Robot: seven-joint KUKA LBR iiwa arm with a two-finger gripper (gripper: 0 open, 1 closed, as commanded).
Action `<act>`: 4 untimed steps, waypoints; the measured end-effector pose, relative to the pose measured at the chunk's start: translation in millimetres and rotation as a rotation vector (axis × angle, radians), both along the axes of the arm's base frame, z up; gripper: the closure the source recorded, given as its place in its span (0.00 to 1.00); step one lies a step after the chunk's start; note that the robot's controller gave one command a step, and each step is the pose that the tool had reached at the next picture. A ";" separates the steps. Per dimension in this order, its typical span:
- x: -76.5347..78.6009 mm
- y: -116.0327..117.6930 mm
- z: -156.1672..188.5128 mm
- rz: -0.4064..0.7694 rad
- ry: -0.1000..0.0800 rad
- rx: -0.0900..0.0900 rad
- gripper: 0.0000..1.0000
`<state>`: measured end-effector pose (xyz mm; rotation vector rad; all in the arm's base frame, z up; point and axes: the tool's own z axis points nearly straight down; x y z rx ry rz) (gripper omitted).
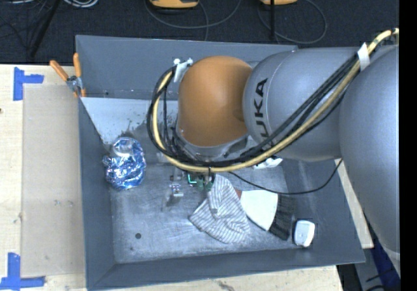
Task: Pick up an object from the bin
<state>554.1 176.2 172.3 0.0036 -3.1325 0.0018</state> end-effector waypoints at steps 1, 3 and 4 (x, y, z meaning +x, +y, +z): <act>1.9 -0.6 3.8 -0.003 -0.007 0.001 0.00; 62.5 31.3 -80.0 0.109 -0.009 0.002 1.00; 63.2 29.9 -39.3 0.124 -0.003 0.001 1.00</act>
Offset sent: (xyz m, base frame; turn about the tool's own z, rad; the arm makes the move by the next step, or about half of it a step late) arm 0.0621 0.0321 -0.0795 -0.1129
